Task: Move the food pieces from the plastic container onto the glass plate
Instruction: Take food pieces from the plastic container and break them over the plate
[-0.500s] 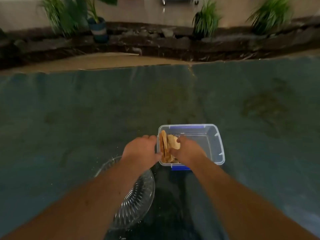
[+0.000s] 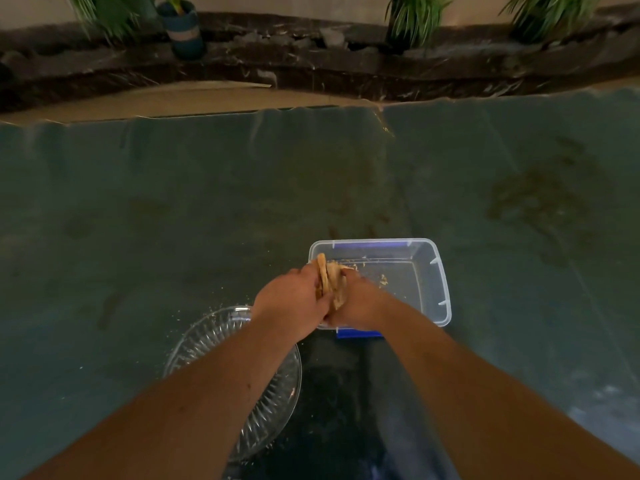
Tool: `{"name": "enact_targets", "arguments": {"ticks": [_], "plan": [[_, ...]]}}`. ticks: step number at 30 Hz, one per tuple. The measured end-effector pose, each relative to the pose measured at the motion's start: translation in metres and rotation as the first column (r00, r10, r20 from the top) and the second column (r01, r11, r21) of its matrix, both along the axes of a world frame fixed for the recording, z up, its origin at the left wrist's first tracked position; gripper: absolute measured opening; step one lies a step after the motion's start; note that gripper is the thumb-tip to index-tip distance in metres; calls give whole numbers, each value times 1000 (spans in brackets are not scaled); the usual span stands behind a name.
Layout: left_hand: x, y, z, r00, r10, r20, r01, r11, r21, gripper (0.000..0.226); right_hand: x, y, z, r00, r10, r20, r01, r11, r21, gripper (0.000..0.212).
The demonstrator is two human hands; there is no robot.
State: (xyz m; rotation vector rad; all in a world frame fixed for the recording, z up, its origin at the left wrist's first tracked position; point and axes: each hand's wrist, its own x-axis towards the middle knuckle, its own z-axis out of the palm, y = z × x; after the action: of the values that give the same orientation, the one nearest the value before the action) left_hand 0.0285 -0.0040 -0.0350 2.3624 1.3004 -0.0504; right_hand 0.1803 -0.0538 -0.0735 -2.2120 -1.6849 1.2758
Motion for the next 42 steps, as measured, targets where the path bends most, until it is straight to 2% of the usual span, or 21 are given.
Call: {"name": "enact_targets", "arguments": {"ticks": [3,6,7,9,11,13,16,18,20,22,24,25,28,30,32,35,39,40,42], "plan": [[2,0,-1,999,31,9,-31,1000,-8,39,3,1,-2,1000,1,27,0,999,-39,95],[2,0,-4,999,42,-3,-42,999,-10,37,3,3,-4,1000,9,20,-8,999,-39,85],[2,0,-4,999,44,-5,-44,999,-8,36,3,4,-3,1000,-7,9,7,999,-35,77],[2,0,-4,999,45,1,-45,999,-7,36,2,4,-1,999,-42,-3,42,999,11,47],[2,-1,-4,999,50,9,-50,999,-9,36,0,5,-1,996,-59,64,56,997,58,21],[1,-3,-4,998,54,18,-54,998,-11,34,-3,4,-3,976,-36,216,24,998,59,20],[-1,-3,-2,996,75,40,-73,997,-36,32,-3,1,0,934,-11,358,5,1000,17,21],[-2,-4,0,992,104,70,-99,993,-66,29,0,-2,7,916,-9,400,8,1000,3,20],[-2,-4,4,980,155,122,-143,985,-101,25,3,-7,21,910,-118,397,105,993,56,18],[0,-5,9,955,224,194,-196,969,-153,24,5,-13,37,892,-366,265,341,930,136,13],[3,-5,17,910,299,287,-236,943,-234,32,3,-20,55,805,-586,90,562,803,199,14],[4,-5,22,879,340,334,-252,927,-278,36,0,-22,64,765,-644,19,624,748,228,14],[2,-4,46,767,461,446,-286,868,-405,57,-22,-25,90,722,-667,-183,686,657,312,16],[-8,-2,62,706,517,484,-288,834,-470,67,-42,-24,104,694,-645,-321,720,625,302,12],[-26,1,68,677,549,489,-295,812,-503,62,-64,-19,108,679,-608,-411,726,640,253,10],[-68,8,59,667,597,446,-379,787,-486,45,-98,-10,98,618,-593,-517,729,679,92,17],[-134,15,30,710,654,263,-467,716,-519,60,-139,-3,70,415,-652,-635,730,655,-196,28],[-148,13,21,700,672,239,-473,688,-550,54,-148,-3,63,379,-662,-647,707,658,-259,29],[-170,8,4,674,710,203,-488,634,-600,36,-164,-6,48,370,-678,-636,645,679,-349,27]]}}
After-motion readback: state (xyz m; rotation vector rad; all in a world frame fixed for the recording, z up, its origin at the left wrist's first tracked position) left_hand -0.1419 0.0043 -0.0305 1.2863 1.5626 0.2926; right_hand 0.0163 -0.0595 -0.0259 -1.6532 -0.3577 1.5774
